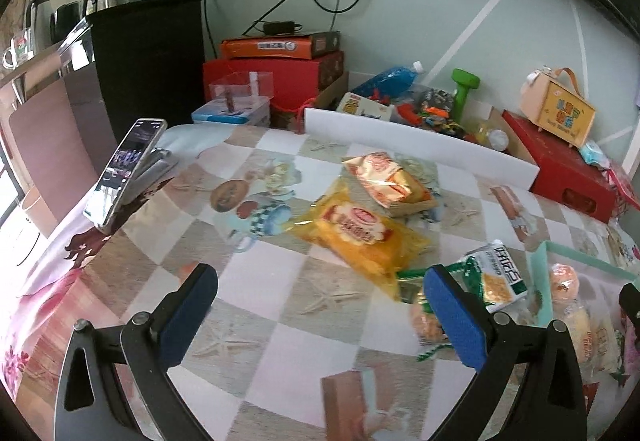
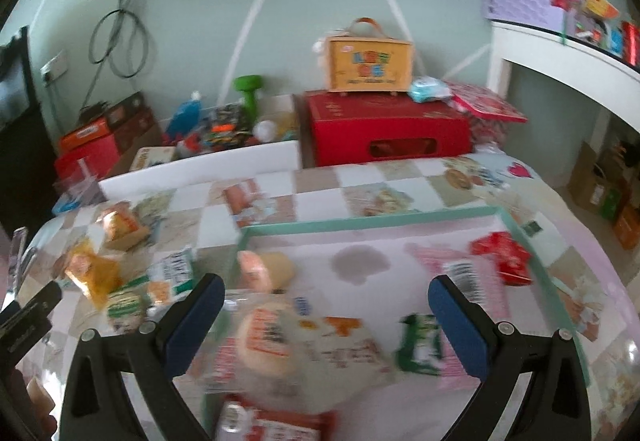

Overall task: Organize snacks
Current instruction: 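Move both open grippers back over the snack pile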

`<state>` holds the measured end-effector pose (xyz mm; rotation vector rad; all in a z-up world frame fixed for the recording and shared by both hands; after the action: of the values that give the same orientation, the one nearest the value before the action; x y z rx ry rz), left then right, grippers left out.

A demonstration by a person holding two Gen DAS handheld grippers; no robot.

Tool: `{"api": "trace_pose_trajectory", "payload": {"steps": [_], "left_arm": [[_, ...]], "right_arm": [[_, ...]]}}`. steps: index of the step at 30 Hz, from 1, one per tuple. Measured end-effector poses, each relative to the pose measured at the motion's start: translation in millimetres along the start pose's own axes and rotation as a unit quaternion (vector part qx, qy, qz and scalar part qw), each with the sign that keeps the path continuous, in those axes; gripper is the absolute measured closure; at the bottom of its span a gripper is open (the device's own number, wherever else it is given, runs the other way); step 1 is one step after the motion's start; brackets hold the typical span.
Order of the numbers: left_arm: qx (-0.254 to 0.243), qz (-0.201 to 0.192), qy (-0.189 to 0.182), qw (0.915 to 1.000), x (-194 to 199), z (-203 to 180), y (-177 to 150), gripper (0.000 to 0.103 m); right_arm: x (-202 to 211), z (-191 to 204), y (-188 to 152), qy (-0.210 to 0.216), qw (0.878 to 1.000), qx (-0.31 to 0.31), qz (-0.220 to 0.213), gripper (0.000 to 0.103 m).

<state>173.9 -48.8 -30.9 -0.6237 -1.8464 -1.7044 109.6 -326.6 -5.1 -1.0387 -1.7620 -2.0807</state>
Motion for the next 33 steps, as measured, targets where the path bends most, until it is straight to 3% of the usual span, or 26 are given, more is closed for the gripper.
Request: {"api": "trace_pose_trajectory", "payload": {"steps": [9, 14, 21, 29, 33], "left_arm": [[0.018, 0.007, 0.0, 0.9998, -5.4, 19.2, 4.6, 0.0], [0.031, 0.008, -0.008, 0.9995, -9.2, 25.2, 8.2, 0.0], [0.041, 0.03, -0.043, 0.9978, -18.4, 18.2, 9.0, 0.0], [0.028, 0.057, -0.031, 0.9975, -31.3, 8.6, 2.2, 0.0], [0.027, 0.072, -0.034, 0.9965, -35.7, 6.2, -1.1, 0.0]], "right_arm": [[-2.9, 70.5, -10.0, 0.077, 0.995, 0.057, 0.011, 0.0], [-1.0, 99.7, -16.6, 0.089, 0.99, 0.112, -0.001, 0.0], [-16.6, 112.7, -29.5, 0.113, 0.984, 0.131, 0.032, 0.0], [-28.3, 114.0, -36.1, 0.139, 0.983, 0.107, 0.054, 0.0], [-31.8, 110.9, -33.9, 0.131, 0.985, 0.095, 0.06, 0.0]]}}
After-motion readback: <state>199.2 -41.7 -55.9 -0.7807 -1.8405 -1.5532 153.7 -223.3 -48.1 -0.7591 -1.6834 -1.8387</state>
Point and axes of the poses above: each gripper's, at about its wrist camera, not at the fingertips, and x roughly against the way its jaws point, z to its left, y to its top, the point moved 5 cm from there along -x, roughly the way its jaws point
